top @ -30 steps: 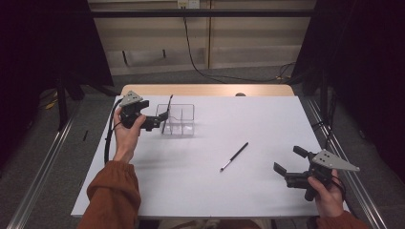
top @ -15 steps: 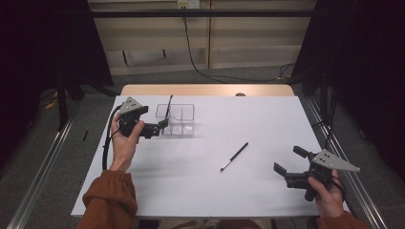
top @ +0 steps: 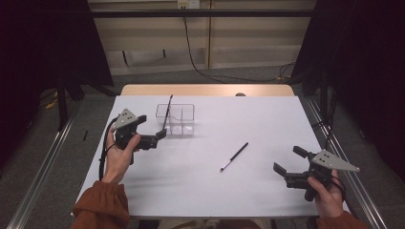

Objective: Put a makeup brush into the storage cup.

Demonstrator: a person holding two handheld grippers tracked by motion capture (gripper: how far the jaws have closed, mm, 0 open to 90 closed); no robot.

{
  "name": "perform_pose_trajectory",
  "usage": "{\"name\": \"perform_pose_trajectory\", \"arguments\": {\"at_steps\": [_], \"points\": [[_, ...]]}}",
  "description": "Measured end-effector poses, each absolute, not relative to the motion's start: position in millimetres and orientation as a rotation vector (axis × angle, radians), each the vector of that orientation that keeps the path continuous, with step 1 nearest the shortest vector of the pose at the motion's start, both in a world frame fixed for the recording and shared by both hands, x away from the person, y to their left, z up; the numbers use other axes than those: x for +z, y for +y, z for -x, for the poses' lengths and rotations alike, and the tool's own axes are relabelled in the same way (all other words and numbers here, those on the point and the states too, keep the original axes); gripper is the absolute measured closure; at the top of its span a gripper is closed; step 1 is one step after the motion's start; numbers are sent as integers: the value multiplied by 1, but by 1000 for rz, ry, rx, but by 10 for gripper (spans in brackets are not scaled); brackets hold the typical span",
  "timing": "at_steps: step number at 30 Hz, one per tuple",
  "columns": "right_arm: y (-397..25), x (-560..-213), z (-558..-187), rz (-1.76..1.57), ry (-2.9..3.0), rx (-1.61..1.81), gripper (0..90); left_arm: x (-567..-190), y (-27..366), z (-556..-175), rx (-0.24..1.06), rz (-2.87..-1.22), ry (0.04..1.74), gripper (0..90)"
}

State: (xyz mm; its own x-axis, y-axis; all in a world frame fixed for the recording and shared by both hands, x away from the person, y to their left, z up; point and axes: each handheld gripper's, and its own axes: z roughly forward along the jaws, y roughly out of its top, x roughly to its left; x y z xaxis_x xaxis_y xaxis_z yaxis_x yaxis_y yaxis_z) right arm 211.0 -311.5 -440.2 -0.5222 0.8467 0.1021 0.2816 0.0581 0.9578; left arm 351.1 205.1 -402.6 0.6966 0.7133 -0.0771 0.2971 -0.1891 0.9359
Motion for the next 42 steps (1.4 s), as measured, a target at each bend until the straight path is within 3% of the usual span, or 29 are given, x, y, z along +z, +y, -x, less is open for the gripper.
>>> {"name": "perform_pose_trajectory", "arguments": {"at_steps": [42], "points": [[-309,-440,-213,-1131,1842,1473,0,-423,261,-264,555,-1652,917,25]]}}
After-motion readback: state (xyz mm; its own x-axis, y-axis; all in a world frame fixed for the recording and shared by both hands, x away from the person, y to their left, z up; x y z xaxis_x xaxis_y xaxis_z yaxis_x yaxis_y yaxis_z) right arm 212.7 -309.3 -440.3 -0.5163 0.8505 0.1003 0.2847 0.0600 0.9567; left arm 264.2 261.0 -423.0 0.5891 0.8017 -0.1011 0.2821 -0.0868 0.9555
